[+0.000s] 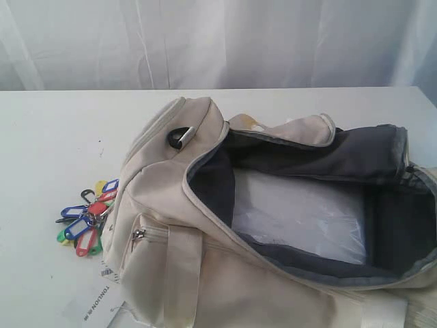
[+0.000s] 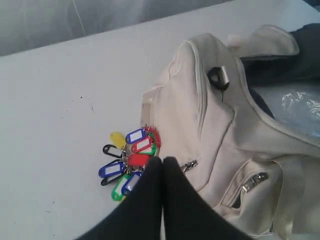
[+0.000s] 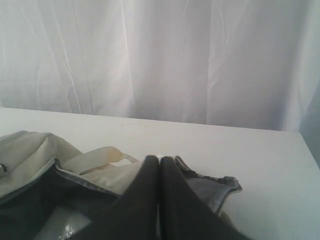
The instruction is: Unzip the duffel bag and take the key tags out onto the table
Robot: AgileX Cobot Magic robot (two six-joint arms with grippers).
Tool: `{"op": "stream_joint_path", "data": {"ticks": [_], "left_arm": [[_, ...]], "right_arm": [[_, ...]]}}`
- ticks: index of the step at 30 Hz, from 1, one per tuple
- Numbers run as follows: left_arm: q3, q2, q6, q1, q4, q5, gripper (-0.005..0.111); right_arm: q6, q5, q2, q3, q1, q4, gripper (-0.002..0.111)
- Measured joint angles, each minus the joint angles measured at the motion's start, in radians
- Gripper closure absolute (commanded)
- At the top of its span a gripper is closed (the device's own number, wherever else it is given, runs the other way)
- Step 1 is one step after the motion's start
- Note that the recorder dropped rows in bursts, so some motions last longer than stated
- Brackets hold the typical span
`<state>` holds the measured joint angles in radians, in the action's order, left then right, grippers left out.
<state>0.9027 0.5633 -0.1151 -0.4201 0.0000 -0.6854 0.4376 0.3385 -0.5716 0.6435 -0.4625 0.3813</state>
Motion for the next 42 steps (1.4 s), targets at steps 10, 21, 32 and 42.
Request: {"op": "stream_joint_path", "data": {"ticks": [10,21,32,42], "left_arm": [[-0.094,-0.037,0.004,0.0,-0.01,0.019,0.107],[-0.094,-0.067,0.004,0.053,-0.021,0.023,0.107],[-0.096,-0.388,0.004,0.424,-0.026,0.023,0.107],[-0.096,-0.557,0.004,0.33,-0.027,0.023,0.107]], "right_arm": [[-0.479,0.095,0.022,-0.002,0.0,-0.506,0.108],[-0.53,0.13,0.022,-0.002,0.0,-0.552,0.108],[-0.531,0.13,0.022,-0.002,0.0,-0.554,0.108],[-0.531,0.13,0.022,-0.002,0.0,-0.554,0.108]]}}
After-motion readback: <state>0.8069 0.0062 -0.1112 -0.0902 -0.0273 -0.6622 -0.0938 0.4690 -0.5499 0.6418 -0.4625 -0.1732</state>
